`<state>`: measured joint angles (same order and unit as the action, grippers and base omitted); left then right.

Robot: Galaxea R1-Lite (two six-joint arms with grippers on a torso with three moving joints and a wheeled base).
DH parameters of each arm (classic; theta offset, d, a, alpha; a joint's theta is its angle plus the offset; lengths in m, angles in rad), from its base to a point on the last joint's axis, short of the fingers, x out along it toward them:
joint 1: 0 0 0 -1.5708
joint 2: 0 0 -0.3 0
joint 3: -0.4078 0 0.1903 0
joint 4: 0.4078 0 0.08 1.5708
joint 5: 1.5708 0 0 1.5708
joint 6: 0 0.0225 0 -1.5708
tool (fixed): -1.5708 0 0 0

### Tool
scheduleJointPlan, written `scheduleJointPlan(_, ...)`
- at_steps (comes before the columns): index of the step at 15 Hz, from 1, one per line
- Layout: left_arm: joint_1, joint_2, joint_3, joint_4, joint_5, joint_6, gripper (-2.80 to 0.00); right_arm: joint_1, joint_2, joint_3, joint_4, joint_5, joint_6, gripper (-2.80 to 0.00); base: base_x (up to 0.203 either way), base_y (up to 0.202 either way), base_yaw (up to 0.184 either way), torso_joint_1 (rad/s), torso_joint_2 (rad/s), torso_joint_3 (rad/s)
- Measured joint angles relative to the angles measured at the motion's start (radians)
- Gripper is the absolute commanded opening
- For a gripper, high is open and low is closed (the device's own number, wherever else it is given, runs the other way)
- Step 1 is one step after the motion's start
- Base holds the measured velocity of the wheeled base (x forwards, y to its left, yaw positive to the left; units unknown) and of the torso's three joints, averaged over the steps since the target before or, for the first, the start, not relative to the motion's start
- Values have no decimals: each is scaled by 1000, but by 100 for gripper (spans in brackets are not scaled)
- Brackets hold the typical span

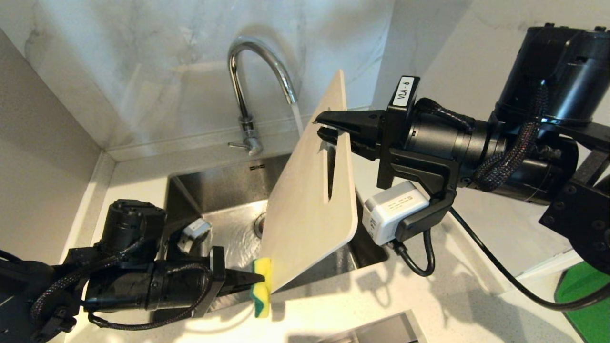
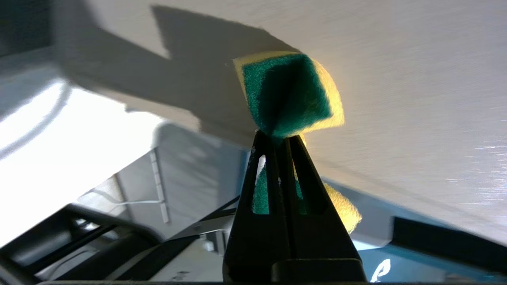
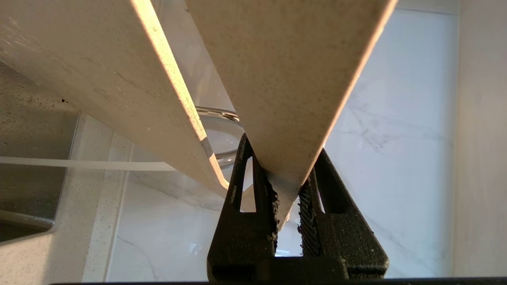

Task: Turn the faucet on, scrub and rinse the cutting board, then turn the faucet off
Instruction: Scrub the cutting board underwater, then put down the cutting board

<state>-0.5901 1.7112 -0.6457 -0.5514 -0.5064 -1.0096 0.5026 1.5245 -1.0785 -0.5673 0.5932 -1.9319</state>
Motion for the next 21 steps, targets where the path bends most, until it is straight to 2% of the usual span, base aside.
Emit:
scheduleJointPlan(5,1,46,72,-8,1,83,-280,0,-2,0,0,0,2,-280,0,0,0,0,0,0)
scheduleJointPlan(8,5,73,138,-79,3,96,-280,0,-5,0,1,0,3,-280,0,0,0,0,0,0)
scheduleJointPlan(11,42,83,172,-117,1,102,-280,-1,-7,1,0,-2,3,-280,0,0,0,0,0,0)
scheduleJointPlan(15,106,39,152,-117,-9,91,-280,-8,-14,3,0,-2,3,-280,0,0,0,0,0,0)
scheduleJointPlan(18,159,-27,136,-113,-32,50,-280,-13,-24,10,0,-2,2,-280,0,0,0,0,0,0)
scheduleJointPlan(21,232,-131,60,-35,-64,16,-280,-14,-37,11,0,-2,2,-280,0,0,0,0,0,0)
